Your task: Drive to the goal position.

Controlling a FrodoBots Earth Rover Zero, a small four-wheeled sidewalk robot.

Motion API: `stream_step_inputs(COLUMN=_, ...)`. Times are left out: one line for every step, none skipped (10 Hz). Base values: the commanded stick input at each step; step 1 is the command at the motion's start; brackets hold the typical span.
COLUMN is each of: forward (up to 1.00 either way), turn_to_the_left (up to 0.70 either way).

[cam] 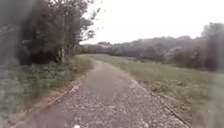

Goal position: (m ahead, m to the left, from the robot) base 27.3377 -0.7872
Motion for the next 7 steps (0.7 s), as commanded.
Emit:
stream_step_inputs(forward=0.70, turn_to_the_left=0.00)
stream_step_inputs(forward=0.70, turn_to_the_left=0.00)
stream_step_inputs(forward=0.70, turn_to_the_left=0.00)
stream_step_inputs(forward=0.70, turn_to_the_left=0.00)
stream_step_inputs(forward=0.70, turn_to_the_left=0.00)
stream_step_inputs(forward=0.70, turn_to_the_left=0.00)
stream_step_inputs(forward=0.70, turn_to_the_left=0.00)
